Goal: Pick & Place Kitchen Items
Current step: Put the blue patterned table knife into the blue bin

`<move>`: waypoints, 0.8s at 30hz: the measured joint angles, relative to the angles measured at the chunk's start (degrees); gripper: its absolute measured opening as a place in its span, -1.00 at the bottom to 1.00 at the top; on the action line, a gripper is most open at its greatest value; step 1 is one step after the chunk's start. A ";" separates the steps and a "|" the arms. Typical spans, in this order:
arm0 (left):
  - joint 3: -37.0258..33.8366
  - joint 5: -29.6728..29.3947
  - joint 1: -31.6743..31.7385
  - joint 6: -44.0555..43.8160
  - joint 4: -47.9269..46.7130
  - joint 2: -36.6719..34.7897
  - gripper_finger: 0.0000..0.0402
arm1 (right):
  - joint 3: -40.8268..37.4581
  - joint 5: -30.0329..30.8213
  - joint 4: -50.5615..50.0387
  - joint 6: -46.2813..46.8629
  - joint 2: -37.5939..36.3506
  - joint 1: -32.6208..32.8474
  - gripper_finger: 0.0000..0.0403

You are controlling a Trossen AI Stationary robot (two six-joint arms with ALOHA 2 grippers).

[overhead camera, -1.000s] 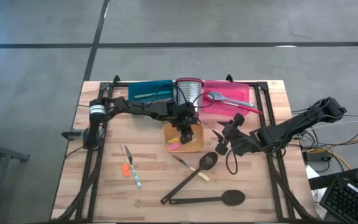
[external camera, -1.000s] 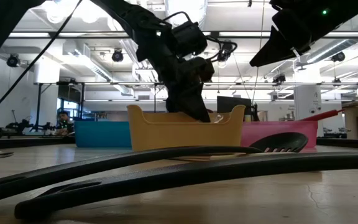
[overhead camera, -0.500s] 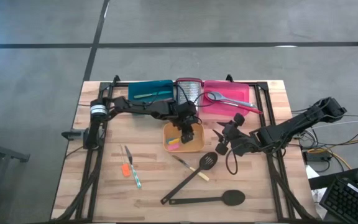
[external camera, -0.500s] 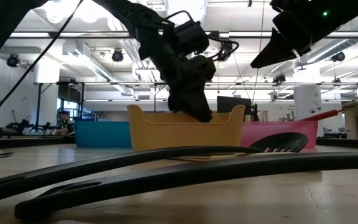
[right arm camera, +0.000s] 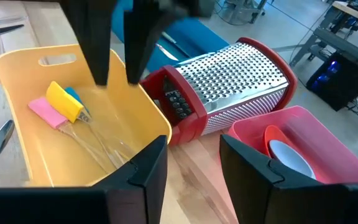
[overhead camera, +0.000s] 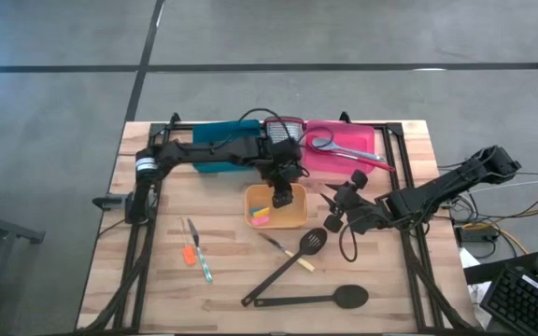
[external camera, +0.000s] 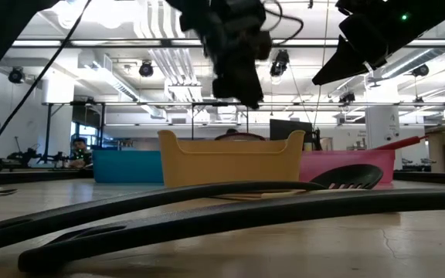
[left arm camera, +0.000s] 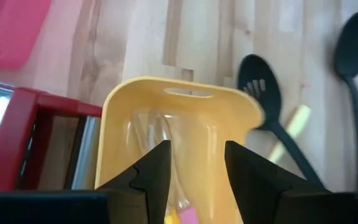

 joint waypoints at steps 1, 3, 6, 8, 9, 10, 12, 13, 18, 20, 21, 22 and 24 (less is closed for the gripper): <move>1.59 0.04 -0.16 -0.01 -1.85 -0.02 -0.23 | 0.00 0.00 0.02 0.00 0.00 -0.02 -0.34; 4.53 0.02 -0.57 0.02 -5.57 -0.02 -0.23 | 0.00 0.02 0.00 -0.02 0.00 -0.02 -0.36; 8.28 0.03 -1.39 0.00 -9.88 -0.02 -0.24 | 0.00 0.02 0.02 -0.02 0.00 -0.02 -0.39; 10.44 0.03 -2.25 0.00 -12.01 -0.08 -0.23 | 0.00 0.02 0.00 -0.02 0.00 0.00 -0.41; 11.27 0.01 -2.79 -0.04 -12.88 -0.13 -0.23 | 0.00 0.02 0.01 -0.02 0.00 -0.02 -0.42; 12.06 0.00 -3.37 -0.08 -13.57 -0.13 -0.23 | 0.00 0.02 0.02 -0.02 0.00 -0.01 -0.43; 13.38 -0.03 -4.86 -0.11 -14.62 -0.34 -0.24 | 0.00 0.02 0.00 -0.04 0.00 -0.01 -0.44; 13.60 -0.23 -5.75 -0.13 -14.91 -0.62 -0.24 | 0.00 0.02 0.00 -0.04 0.00 -0.02 -0.45; 13.68 -4.93 -10.82 -0.13 -14.82 -2.81 -0.24 | 0.00 0.02 0.01 -0.04 0.00 -0.01 -0.50; 13.48 -8.21 -13.12 -0.15 -14.81 -3.91 -0.25 | 0.00 0.02 -0.02 -0.05 0.00 0.00 -0.52; 13.41 -9.85 -14.23 -0.31 -14.85 -4.31 -0.25 | 0.00 0.02 0.00 -0.04 0.00 -0.02 -0.53; 13.41 -11.40 -15.37 -0.41 -14.81 -4.64 -0.25 | 0.00 0.02 0.02 -0.07 0.00 0.00 -0.54; 13.41 -13.97 -17.61 -0.52 -14.80 -5.02 -0.25 | -0.02 0.02 0.00 -0.04 0.00 0.00 -0.56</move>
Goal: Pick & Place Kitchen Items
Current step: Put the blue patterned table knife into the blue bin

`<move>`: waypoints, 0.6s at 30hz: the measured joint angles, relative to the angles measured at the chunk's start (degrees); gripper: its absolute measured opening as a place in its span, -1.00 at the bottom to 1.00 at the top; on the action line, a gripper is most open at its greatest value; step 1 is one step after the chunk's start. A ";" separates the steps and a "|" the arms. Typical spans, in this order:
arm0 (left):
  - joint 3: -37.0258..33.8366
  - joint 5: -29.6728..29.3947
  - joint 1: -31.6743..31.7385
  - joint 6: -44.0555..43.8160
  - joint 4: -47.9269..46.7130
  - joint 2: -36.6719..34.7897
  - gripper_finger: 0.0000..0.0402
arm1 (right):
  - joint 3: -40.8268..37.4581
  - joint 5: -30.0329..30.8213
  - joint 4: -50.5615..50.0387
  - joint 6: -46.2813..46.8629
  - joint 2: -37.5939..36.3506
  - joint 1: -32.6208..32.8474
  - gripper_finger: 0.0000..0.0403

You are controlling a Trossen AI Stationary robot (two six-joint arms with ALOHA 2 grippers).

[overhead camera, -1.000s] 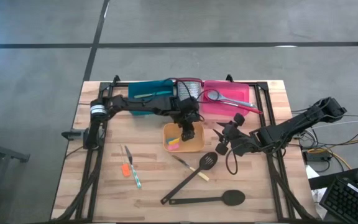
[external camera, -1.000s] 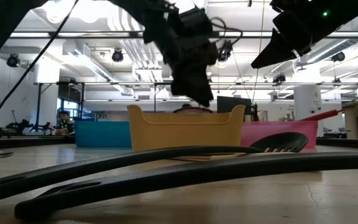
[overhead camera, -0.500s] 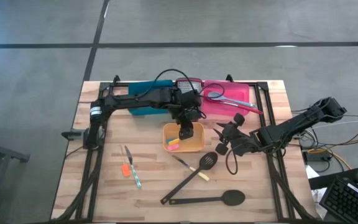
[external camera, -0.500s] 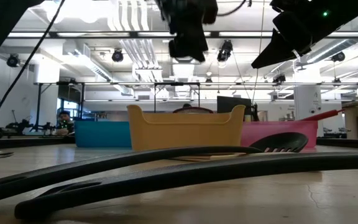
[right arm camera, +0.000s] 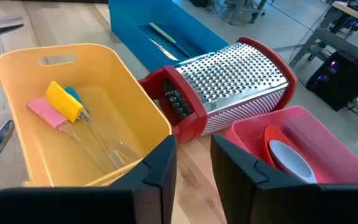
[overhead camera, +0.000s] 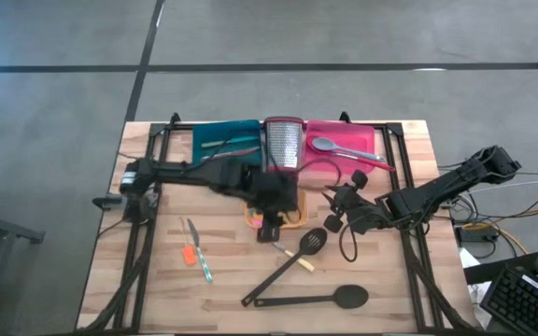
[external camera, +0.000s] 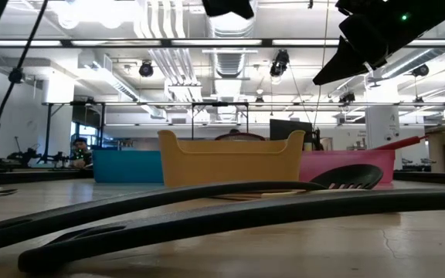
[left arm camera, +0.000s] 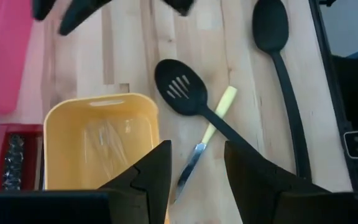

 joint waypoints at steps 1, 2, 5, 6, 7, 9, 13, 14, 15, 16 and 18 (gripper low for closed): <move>0.00 -1.17 -1.07 -0.21 0.02 -0.01 -0.25 | 0.00 0.00 0.01 0.00 0.00 0.00 -0.57; 0.00 -1.98 -2.12 -0.69 0.00 -0.01 -0.25 | 0.00 0.00 0.01 0.00 0.00 -0.01 -0.58; -0.14 -3.51 -5.13 -1.31 -0.06 -0.01 -0.25 | 0.00 -0.01 0.00 0.00 0.00 -0.02 -0.60; -0.15 -4.51 -6.18 -1.31 -0.04 -0.01 -0.25 | 0.00 -0.03 0.00 0.00 0.00 0.00 -0.61; -0.15 -5.74 -7.22 -1.17 -0.06 -0.01 -0.25 | 0.00 -0.15 0.00 -0.03 0.00 -0.02 -0.61; -0.17 -8.96 -9.39 -0.23 -0.86 -0.05 -0.25 | 0.00 -0.27 0.00 -0.13 0.00 0.00 -0.59; -0.75 -18.25 -13.85 0.54 -2.85 -0.77 -0.25 | 0.33 -0.51 -0.03 -0.35 0.00 -0.01 -0.52; -1.41 -20.42 -15.05 0.64 -2.87 -1.22 -0.25 | 0.54 -0.59 0.02 -0.35 0.00 0.00 -0.50; -2.28 -22.38 -16.27 0.68 -2.75 -1.66 -0.25 | 0.74 -0.97 0.09 -0.38 0.00 0.00 -0.48; -3.28 -24.42 -17.51 0.68 -2.35 -2.16 -0.25 | 0.87 -1.57 0.11 -0.49 0.00 0.00 -0.46; -6.04 -28.14 -19.97 0.71 -1.71 -3.72 -0.26 | 1.02 -2.01 -0.02 -0.59 0.02 0.00 -0.42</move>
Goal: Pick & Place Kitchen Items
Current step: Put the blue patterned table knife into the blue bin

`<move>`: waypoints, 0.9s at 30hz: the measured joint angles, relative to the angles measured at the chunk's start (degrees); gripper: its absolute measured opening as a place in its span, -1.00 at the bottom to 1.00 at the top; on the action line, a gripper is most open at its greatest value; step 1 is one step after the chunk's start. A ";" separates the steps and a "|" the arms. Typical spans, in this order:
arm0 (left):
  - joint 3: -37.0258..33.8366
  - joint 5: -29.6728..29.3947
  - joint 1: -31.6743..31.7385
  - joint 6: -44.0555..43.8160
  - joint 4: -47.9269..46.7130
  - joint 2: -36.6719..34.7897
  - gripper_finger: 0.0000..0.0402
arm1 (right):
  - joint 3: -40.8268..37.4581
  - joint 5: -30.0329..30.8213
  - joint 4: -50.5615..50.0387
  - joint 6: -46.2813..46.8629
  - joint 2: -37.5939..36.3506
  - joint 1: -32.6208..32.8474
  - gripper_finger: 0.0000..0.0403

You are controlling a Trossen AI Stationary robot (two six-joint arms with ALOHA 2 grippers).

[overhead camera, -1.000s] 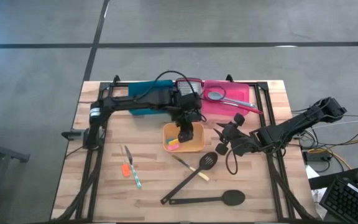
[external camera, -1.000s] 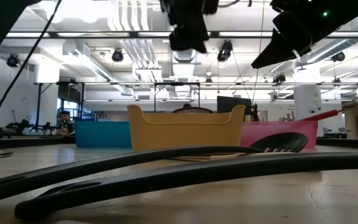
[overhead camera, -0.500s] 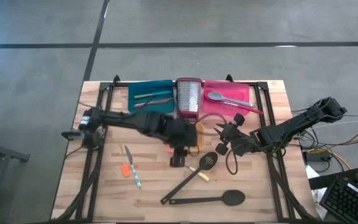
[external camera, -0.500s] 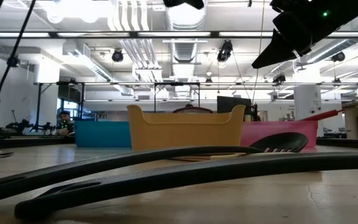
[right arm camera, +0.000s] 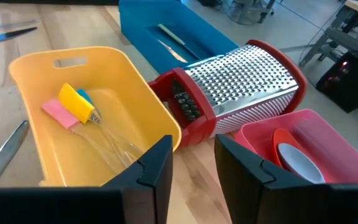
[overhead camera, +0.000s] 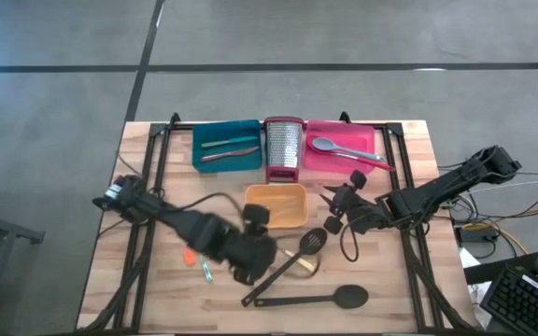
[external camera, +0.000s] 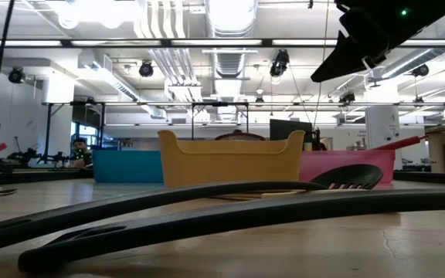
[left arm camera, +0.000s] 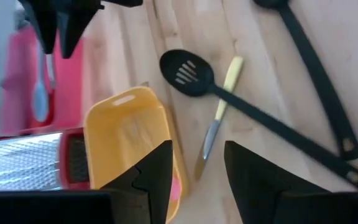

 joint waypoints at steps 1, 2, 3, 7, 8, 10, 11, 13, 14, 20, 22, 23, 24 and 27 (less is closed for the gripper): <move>-1.73 -1.81 -0.99 0.01 0.71 -1.10 -0.26 | 0.04 -0.04 0.06 0.00 0.00 0.00 -0.40; -3.60 -3.14 -2.10 -0.25 1.55 -2.34 -0.27 | 0.07 -0.16 0.20 0.00 0.00 0.00 -0.38; -5.71 -3.94 -2.97 -0.74 2.34 -3.75 -0.27 | 0.07 -0.45 0.26 0.00 0.00 0.00 -0.36; -15.49 -4.29 -5.42 -4.24 6.07 -9.87 -0.29 | 0.07 -1.35 0.39 0.24 0.00 0.00 -0.29; -18.11 -4.28 -5.83 -5.29 6.60 -11.56 -0.29 | 0.07 -1.35 0.41 0.24 0.00 0.00 -0.28; -23.10 -4.21 -6.72 -8.04 7.69 -15.38 -0.29 | 0.07 -1.37 0.39 0.24 0.00 0.00 -0.25; -25.51 -4.21 -7.02 -9.58 7.79 -17.31 -0.29 | 0.07 -1.35 0.43 0.24 0.00 0.00 -0.23; -30.40 -3.49 -7.54 -12.78 7.59 -21.33 -0.29 | 0.07 -1.37 0.45 0.24 0.00 0.00 -0.20; -32.88 -2.74 -7.84 -14.30 7.53 -23.28 -0.29 | 0.07 -1.37 0.44 0.24 0.00 0.00 -0.19; -46.05 7.53 -8.05 -22.76 7.63 -33.66 -0.28 | 0.07 -1.37 0.52 0.50 0.00 0.00 -0.11; -49.96 10.35 -8.05 -23.82 8.15 -36.06 -0.28 | 0.07 -1.35 0.52 0.61 0.00 0.00 -0.10; -51.86 11.08 -8.05 -23.90 8.62 -36.97 -0.28 | 0.07 -1.37 0.55 0.65 0.00 0.00 -0.09; -53.75 11.73 -8.05 -23.70 9.28 -37.82 -0.29 | 0.03 -1.36 0.54 0.66 0.00 0.00 -0.08; -59.26 14.51 -8.03 -21.21 12.16 -38.94 -0.29 | -0.01 -1.37 0.54 0.66 0.00 0.00 -0.06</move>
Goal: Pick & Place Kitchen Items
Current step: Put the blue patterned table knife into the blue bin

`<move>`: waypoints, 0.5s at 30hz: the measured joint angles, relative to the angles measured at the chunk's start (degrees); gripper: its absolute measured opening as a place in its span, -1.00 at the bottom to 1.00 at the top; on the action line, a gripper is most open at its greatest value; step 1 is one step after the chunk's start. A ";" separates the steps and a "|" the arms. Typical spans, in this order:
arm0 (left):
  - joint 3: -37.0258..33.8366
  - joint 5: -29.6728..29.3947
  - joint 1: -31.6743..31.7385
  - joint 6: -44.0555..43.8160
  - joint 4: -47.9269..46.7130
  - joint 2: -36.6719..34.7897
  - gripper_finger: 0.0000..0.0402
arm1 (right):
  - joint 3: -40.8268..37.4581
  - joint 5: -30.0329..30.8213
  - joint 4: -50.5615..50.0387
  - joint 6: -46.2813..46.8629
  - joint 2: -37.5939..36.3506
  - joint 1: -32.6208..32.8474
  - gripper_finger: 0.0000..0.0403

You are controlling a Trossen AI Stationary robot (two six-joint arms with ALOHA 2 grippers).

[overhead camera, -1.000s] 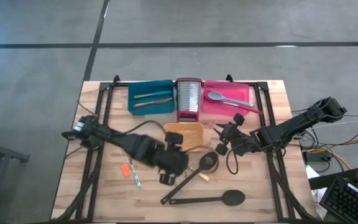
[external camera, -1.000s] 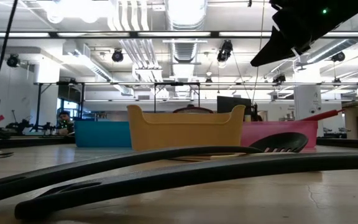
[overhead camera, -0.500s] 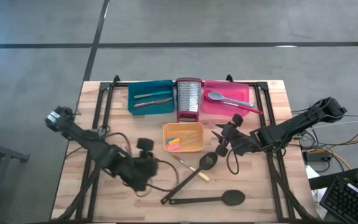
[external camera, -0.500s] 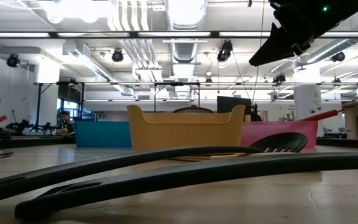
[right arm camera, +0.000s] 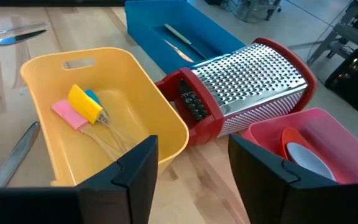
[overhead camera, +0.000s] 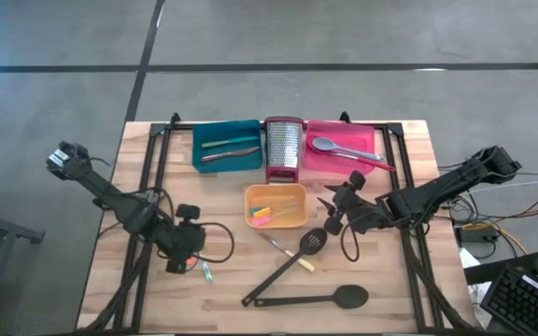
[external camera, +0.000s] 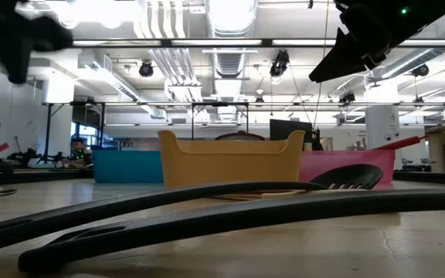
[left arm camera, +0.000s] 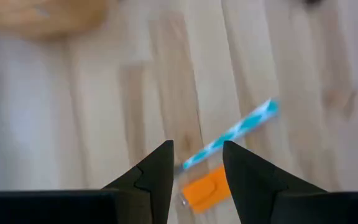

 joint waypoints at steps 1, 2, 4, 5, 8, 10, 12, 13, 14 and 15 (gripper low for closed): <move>-1.66 0.84 0.00 0.87 1.20 0.14 -0.29 | -0.01 0.02 -0.01 0.00 0.00 0.00 -0.05; -3.25 1.77 0.01 1.63 2.97 0.48 -0.28 | -0.01 0.01 0.00 0.00 0.00 0.00 -0.05; -5.63 3.34 0.02 2.88 6.72 1.36 -0.28 | -0.04 0.01 -0.02 0.00 0.00 0.00 -0.03; -6.59 4.20 0.03 3.47 8.34 2.01 -0.28 | -0.06 0.00 -0.04 0.00 0.00 0.00 -0.03; -8.50 6.04 0.04 5.78 12.21 4.20 -0.28 | -0.12 0.02 -0.04 0.00 0.00 0.00 -0.01; -9.01 6.40 0.04 7.34 14.10 5.41 -0.28 | -0.13 0.02 0.00 0.00 0.00 0.00 0.00; -9.08 6.42 0.04 8.96 14.66 6.89 -0.27 | -0.14 0.02 0.00 0.00 0.00 0.00 0.00; -9.09 6.42 0.04 9.65 15.05 7.57 -0.27 | -0.14 0.02 -0.02 0.00 0.00 0.00 -0.01; -9.09 6.42 0.04 10.38 15.35 8.18 -0.27 | -0.17 0.02 -0.02 0.00 0.00 0.00 -0.02; -9.09 6.42 0.04 10.66 15.64 8.78 -0.27 | -0.17 0.02 -0.01 0.00 0.00 0.00 -0.03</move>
